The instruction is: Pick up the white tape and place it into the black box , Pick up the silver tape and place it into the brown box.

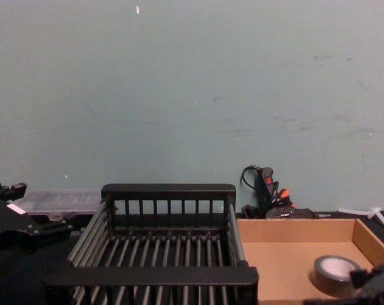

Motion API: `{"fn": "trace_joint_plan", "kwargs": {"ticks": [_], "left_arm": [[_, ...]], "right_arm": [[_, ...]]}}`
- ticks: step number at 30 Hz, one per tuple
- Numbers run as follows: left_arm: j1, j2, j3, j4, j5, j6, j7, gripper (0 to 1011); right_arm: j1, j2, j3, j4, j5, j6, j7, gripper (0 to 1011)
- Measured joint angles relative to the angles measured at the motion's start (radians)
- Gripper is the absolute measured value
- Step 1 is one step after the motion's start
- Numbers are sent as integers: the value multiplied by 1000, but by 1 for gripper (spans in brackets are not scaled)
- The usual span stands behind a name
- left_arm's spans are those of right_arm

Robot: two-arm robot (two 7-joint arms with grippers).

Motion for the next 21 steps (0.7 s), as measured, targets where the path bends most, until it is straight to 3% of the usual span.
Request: {"fn": "trace_joint_plan", "kwargs": {"ticks": [14, 21], "left_arm": [[0, 0, 0, 0, 0, 0, 0, 1001], [0, 0, 0, 0, 0, 0, 0, 1001]], "right_arm": [[29, -17, -89, 29, 14, 16, 5, 1002], [46, -25, -133, 44, -6, 24, 2, 1002]]}}
